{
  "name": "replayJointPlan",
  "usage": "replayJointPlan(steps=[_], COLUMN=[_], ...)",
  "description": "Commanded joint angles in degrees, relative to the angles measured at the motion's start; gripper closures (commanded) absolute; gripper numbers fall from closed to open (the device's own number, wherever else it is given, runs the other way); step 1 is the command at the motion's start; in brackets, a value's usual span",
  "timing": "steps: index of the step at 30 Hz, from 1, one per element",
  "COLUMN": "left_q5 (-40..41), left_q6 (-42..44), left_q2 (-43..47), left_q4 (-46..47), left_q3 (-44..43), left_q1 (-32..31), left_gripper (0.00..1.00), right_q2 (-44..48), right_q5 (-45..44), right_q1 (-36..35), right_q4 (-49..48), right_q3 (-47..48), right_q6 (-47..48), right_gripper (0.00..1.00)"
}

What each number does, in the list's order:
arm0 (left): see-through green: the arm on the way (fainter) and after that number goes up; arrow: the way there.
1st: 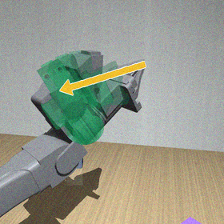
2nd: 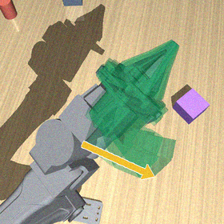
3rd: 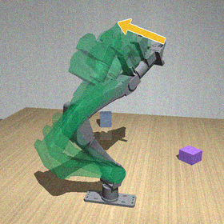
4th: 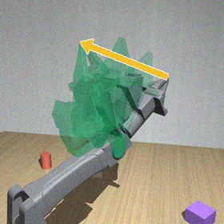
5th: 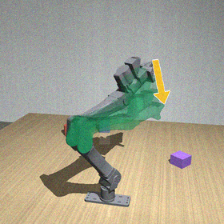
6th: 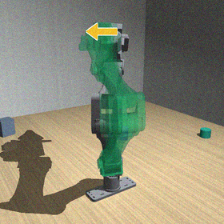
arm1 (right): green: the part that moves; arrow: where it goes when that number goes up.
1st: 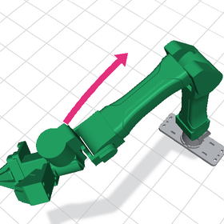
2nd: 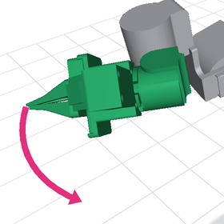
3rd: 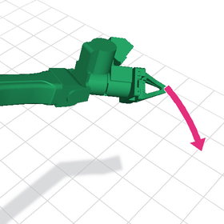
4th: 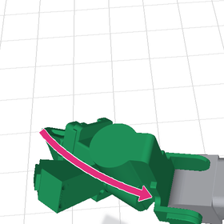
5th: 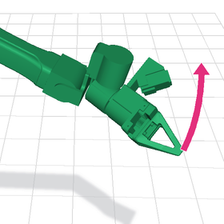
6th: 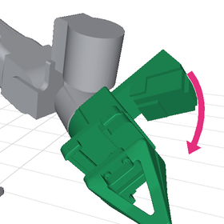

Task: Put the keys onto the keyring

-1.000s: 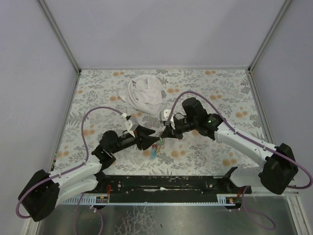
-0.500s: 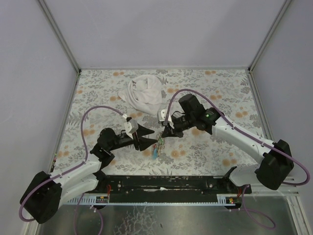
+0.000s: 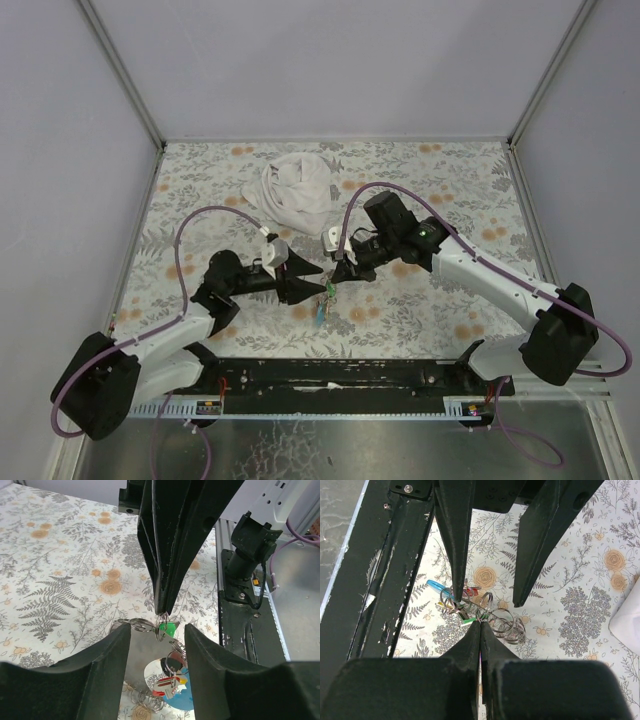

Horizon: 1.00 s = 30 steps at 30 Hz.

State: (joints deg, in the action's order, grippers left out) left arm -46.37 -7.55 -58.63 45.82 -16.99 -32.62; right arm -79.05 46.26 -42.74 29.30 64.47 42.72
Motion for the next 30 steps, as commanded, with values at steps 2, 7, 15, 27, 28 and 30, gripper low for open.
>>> replayJointPlan(steps=[2,7,15,27,28,30], left_q5=[-5.7,-6.9,-4.9,10.6,11.5,13.7], left_q6=[-0.7,-1.1,-2.6,-14.0,-14.6,-15.9], left_q2=[-2.3,-3.1,-3.8,0.2,0.5,1.3], left_q4=[3.6,3.5,3.5,13.3,14.7,17.8], left_q3=[-2.8,-3.4,-3.7,2.6,3.5,5.1], left_q1=[0.4,0.4,0.4,0.1,0.0,-0.4], left_gripper=[0.59,0.77,1.00,1.00,1.00,1.00], right_q2=[-0.1,-0.1,-0.1,6.1,6.2,6.0], right_q5=[2.9,2.9,1.9,-0.7,-0.6,-0.2], right_q1=[0.1,0.1,0.0,0.0,0.1,0.1], right_q4=[-0.1,-0.1,0.3,-10.5,-11.7,-13.2], right_q3=[3.0,3.0,3.2,-8.2,-9.4,-10.5], right_q6=[1.2,1.1,0.3,-9.0,-10.0,-11.1], right_gripper=[1.00,1.00,1.00,1.00,1.00,1.00])
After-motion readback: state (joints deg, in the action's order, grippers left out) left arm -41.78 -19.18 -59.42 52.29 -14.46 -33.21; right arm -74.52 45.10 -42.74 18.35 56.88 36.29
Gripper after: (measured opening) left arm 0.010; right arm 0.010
